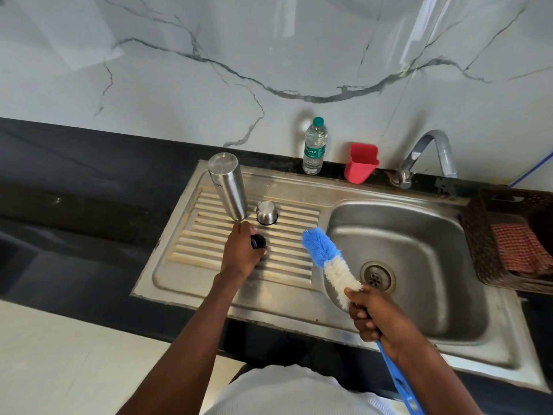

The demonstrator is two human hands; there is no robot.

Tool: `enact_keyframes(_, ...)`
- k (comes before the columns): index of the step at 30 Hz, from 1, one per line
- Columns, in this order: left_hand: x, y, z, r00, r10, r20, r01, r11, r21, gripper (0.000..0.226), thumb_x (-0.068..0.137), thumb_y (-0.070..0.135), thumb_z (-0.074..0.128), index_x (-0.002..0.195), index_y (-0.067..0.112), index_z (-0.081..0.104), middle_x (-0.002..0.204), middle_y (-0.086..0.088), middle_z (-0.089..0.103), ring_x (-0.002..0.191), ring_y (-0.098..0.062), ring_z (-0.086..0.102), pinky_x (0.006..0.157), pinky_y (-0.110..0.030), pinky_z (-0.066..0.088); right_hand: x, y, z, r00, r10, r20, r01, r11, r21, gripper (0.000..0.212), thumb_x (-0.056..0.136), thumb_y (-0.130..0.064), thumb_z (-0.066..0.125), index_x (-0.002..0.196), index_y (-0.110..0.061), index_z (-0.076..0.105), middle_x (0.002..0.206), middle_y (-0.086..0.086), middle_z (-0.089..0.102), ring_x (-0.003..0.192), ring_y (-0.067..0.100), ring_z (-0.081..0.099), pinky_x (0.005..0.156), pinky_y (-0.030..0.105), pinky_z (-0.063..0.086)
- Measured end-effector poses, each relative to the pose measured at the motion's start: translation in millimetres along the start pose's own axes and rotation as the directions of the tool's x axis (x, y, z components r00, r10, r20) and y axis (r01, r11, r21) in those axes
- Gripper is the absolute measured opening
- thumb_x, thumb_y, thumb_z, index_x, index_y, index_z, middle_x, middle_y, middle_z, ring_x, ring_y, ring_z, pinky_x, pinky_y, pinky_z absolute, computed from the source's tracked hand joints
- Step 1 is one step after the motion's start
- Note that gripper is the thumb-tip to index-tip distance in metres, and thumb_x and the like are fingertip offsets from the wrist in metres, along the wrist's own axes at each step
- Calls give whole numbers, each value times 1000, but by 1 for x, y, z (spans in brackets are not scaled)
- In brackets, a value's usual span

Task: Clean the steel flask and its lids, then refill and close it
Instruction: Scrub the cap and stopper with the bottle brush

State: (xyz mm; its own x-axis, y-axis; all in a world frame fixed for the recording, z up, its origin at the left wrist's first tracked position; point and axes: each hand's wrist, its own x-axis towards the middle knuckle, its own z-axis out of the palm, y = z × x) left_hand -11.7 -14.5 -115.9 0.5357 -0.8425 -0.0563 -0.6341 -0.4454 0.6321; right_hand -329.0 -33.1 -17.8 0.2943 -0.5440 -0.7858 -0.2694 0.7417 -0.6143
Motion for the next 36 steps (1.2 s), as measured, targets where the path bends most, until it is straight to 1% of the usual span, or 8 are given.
enact_keyframes(8, -1, -11, 6, 990, -132, -54, 91, 874, -478, 49, 81, 31, 91, 126, 30, 71, 122, -4, 61, 108, -16, 69, 100, -42, 59, 2, -2, 3, 999, 13, 30, -13, 1000, 3, 8, 105, -14, 52, 111, -15, 57, 58, -1, 33, 41, 8, 23, 37, 16, 19)
enact_keyframes(12, -5, -4, 10, 992, -105, -72, 48, 835, -549, 54, 80, 10, 91, 129, 15, 70, 130, -4, 52, 117, -11, 62, 109, -29, 51, 4, -3, 5, 999, 6, 52, -6, 1000, -6, 11, 105, -15, 51, 114, -15, 57, 59, -1, 32, 41, 7, 23, 36, 17, 20)
enact_keyframes(19, -21, -11, 23, 980, -71, -186, -24, 885, -465, 55, 73, 4, 92, 119, 17, 66, 117, 11, 62, 111, -2, 61, 96, -16, 49, 2, -5, 1, 1000, 11, 7, -10, 1000, -25, 15, 105, -15, 51, 119, -12, 56, 58, -2, 35, 41, 7, 25, 37, 17, 19)
enact_keyframes(23, -22, -11, 24, 984, 1, -178, -67, 928, -366, 56, 77, 0, 89, 123, 18, 64, 118, 3, 58, 108, 8, 55, 94, -9, 44, 8, -7, -2, 977, -83, -195, 38, 973, -227, 14, 102, -20, 56, 114, -15, 54, 58, 0, 44, 41, 9, 32, 40, 18, 26)
enact_keyframes(27, -23, -8, 18, 987, 100, -130, -126, 968, -215, 59, 82, 10, 87, 134, 20, 61, 126, 1, 51, 110, -3, 51, 100, -26, 50, 2, -13, -8, 845, -408, -346, 103, 759, -643, 30, 97, -27, 59, 124, -20, 47, 94, 7, 65, 73, 26, 59, 67, 33, 44)
enact_keyframes(30, -29, -1, 15, 979, 157, -133, -175, 976, -129, 62, 83, 30, 88, 135, 20, 56, 137, 0, 46, 126, -17, 51, 106, -33, 50, -7, -17, -14, 738, -594, -319, 101, 565, -819, 33, 99, -22, 56, 128, -19, 41, 95, 7, 60, 78, 34, 55, 70, 37, 40)
enact_keyframes(33, -41, 17, 14, 949, 150, -279, -166, 986, -33, 55, 93, 31, 79, 141, 18, 54, 153, -8, 40, 142, -28, 44, 111, -43, 51, -12, -21, -23, 721, -595, -354, 23, 532, -847, 26, 100, -22, 53, 123, -20, 39, 88, 4, 55, 73, 34, 52, 67, 39, 41)
enact_keyframes(36, -53, 49, 18, 910, 263, -320, -291, 956, -45, 42, 100, 28, 72, 138, 17, 58, 140, -4, 51, 127, -23, 52, 102, -37, 53, -10, -22, -40, 722, -577, -381, 21, 569, -822, 26, 98, -20, 56, 119, -20, 41, 86, 5, 56, 73, 33, 50, 67, 39, 40)
